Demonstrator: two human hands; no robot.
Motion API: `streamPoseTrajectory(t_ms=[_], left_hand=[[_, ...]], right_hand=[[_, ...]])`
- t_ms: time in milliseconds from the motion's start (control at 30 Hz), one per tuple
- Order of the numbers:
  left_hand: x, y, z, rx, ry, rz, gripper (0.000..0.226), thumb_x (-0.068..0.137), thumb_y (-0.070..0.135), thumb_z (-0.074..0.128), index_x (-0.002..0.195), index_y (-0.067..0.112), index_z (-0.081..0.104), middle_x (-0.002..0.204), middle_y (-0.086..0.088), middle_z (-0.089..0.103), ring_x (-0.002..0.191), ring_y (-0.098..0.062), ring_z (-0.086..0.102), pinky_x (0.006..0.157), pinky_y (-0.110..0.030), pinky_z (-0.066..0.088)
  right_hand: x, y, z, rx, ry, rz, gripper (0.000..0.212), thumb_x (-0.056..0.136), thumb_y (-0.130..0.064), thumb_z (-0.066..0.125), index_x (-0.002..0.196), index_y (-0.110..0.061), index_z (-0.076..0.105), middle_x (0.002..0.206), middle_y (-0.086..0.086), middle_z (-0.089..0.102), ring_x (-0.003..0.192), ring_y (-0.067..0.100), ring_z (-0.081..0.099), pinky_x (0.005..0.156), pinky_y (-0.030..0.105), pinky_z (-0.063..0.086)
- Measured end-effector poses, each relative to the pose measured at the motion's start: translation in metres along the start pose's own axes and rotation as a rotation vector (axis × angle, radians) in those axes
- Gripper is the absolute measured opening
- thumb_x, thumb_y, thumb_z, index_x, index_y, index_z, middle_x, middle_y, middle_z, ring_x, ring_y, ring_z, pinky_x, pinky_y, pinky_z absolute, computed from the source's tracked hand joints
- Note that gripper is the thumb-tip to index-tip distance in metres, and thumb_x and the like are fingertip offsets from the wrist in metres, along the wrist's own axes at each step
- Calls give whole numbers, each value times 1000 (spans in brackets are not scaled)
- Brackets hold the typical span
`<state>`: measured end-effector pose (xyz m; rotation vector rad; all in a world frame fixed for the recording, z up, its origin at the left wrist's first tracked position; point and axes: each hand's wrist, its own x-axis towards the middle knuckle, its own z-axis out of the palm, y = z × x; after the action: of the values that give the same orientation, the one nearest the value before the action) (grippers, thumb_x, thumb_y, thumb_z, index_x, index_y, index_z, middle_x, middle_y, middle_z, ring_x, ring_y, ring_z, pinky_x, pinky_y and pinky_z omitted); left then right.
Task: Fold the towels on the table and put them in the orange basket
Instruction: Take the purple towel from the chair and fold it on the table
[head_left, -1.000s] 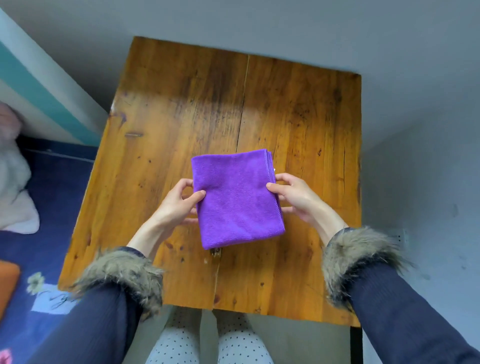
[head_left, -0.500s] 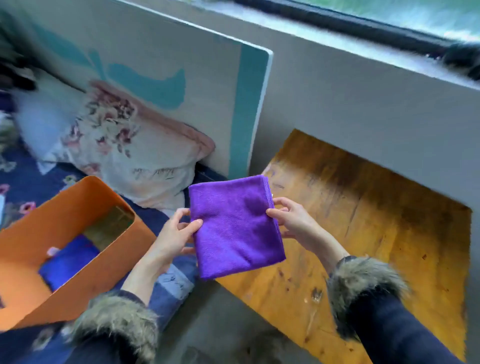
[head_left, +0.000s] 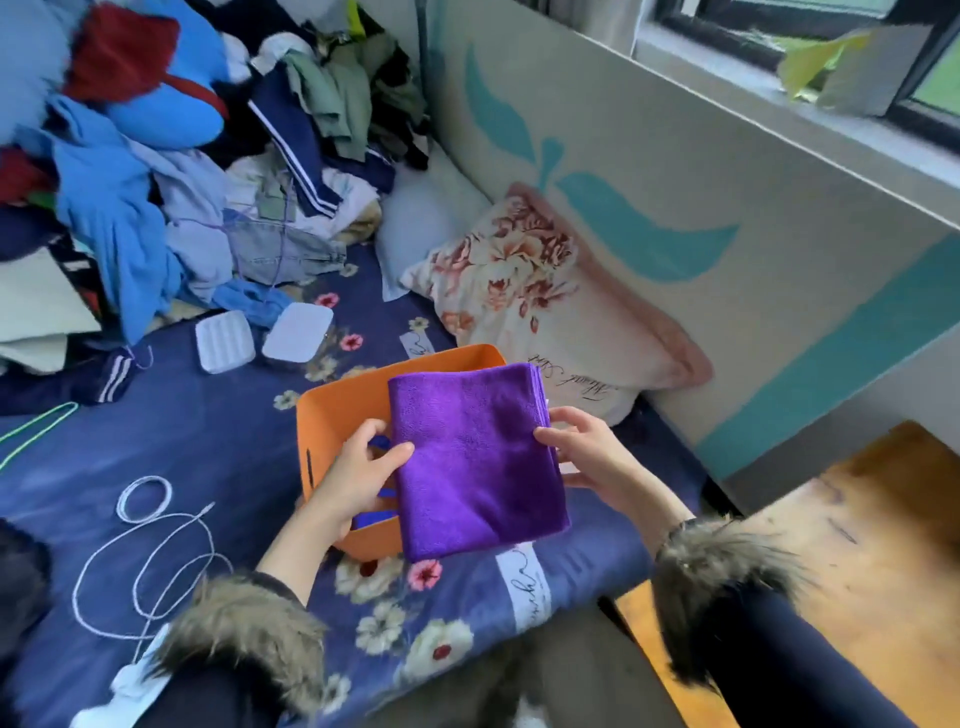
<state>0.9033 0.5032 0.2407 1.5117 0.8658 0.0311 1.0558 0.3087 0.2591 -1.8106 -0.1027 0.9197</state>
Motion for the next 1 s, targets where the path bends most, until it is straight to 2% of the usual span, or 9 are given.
streamPoseTrajectory(t_ms=[133,200,267,400,500,567,700,833,1000], left_hand=[[39,-13,-27,-2,94,-50,9,92,22,57,96,24,49,89,-4,58,66,-15,59,58,-34,53],[66,-24,-37,34,153,-86,11,92,22,56,89,28,48,88,-5,58,68,-17,59,56,-31,53],[96,-37,-43,78,205,-145,10,92,23,55,93,27,47,92,-9,59,74,-21,61,57,-33,54],[155,-79,-46,218,291,-301,18,92,27,54,107,22,45,96,-16,61,90,-37,63,79,-51,55],[186,-113,-45,337,344,-383,26,91,28,53,115,21,45,104,-14,61,99,-35,59,85,-43,51],[201,-134,-46,417,365,-423,29,92,27,52,119,18,44,108,-13,62,101,-34,57,83,-34,45],[225,-160,-48,523,386,-473,28,94,21,49,120,10,43,121,-17,56,112,-39,52,91,-43,44],[240,-171,-45,612,420,-467,27,96,17,45,119,4,41,122,-20,55,110,-42,53,86,-46,43],[255,-176,-45,709,397,-521,29,97,18,43,123,5,39,122,-21,53,108,-43,54,80,-45,43]], right_hand=[[56,-12,38,-55,-60,18,12,89,-12,57,96,-22,59,84,4,56,71,18,53,66,34,48],[90,-11,57,-76,-90,54,12,88,-13,58,92,-24,56,88,4,57,75,18,54,69,34,49],[125,-5,76,-106,-115,98,13,88,-13,59,97,-22,55,90,2,57,70,15,54,64,29,49],[200,23,113,-175,-149,187,16,86,-11,58,101,-18,57,84,3,60,66,14,57,64,33,52],[241,55,138,-228,-173,260,15,85,-11,58,97,-19,57,83,3,59,73,20,58,75,44,55],[260,75,152,-252,-190,290,17,85,-10,58,98,-20,58,92,5,62,85,25,62,79,49,56],[293,103,176,-330,-210,288,21,83,-10,59,103,-13,60,109,13,66,104,33,61,91,52,49],[315,119,195,-404,-219,279,15,83,-10,58,97,-15,58,97,11,64,102,34,61,89,50,49],[330,126,205,-492,-226,283,18,84,-15,58,102,-16,56,88,2,56,99,32,60,88,50,50]])
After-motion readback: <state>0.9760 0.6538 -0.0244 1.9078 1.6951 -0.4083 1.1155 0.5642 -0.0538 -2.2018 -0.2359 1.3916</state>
